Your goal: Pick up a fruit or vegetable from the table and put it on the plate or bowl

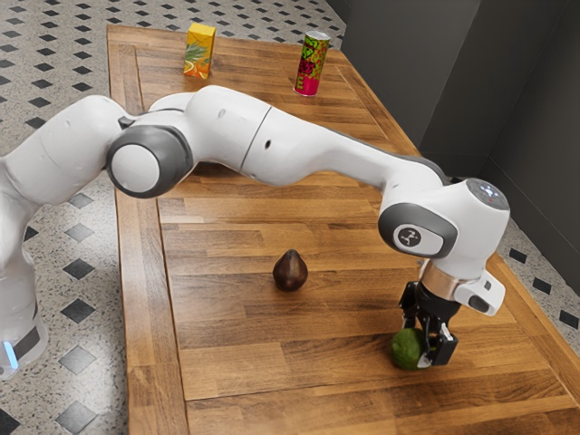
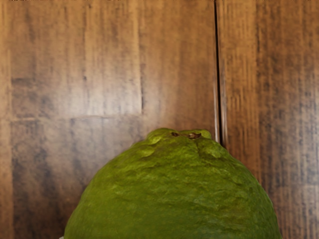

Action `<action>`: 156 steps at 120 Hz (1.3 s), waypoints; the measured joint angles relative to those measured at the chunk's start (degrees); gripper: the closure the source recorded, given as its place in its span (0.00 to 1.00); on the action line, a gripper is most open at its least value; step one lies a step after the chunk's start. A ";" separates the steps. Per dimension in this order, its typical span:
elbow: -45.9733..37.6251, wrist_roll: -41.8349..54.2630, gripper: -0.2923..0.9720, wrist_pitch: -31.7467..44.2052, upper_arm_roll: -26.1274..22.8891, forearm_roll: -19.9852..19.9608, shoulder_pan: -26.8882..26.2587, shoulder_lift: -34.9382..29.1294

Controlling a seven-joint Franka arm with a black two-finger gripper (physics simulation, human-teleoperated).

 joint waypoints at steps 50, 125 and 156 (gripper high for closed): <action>1.25 -0.46 0.63 -0.51 0.07 1.06 0.00 -1.67; 2.33 -0.70 0.63 -4.99 8.75 0.88 5.06 -13.42; 2.33 -0.64 0.64 -7.49 13.45 0.74 10.39 -16.81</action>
